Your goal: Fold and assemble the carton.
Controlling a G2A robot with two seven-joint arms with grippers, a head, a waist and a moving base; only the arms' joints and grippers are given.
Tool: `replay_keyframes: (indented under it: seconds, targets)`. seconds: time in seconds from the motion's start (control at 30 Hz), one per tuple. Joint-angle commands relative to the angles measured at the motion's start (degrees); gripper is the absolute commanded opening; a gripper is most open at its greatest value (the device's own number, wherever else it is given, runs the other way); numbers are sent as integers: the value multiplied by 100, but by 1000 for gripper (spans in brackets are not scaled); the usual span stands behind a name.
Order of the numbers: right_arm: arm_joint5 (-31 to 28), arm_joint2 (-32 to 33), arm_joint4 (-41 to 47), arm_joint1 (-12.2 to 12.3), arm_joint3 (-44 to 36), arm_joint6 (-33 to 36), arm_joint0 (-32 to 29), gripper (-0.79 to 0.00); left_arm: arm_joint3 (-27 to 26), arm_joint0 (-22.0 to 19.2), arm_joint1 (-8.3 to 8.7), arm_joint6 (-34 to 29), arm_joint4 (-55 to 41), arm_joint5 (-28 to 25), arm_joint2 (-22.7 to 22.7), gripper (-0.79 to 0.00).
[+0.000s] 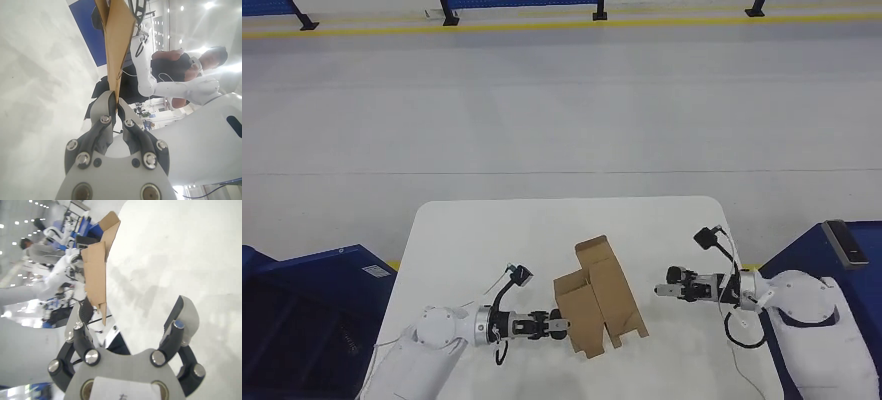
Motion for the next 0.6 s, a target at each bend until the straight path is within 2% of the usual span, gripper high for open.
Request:
replay_keyframes:
  seconds: [0.0, 0.17, 0.47, 0.5, 0.57]
  targets:
    - [302, -270, 605, 63, 396, 308, 327, 0, -162, 102, 28, 16, 9, 38, -35, -785]
    - [458, -736, 834, 216, 787, 465, 767, 0, -376, 209, 59, 7, -66, 69, -29, -785]
    - [94, -1367, 1121, 467, 799, 101, 831, 0, -415, -3, -15, 321, -124, 361, 343, -785]
    - [75, -1407, 1161, 499, 760, 82, 829, -9, -395, -29, -27, 413, -90, 380, 382, -785]
    - [38, -1475, 1222, 562, 708, 45, 810, -120, -373, -76, -51, 517, -31, 419, 484, -785]
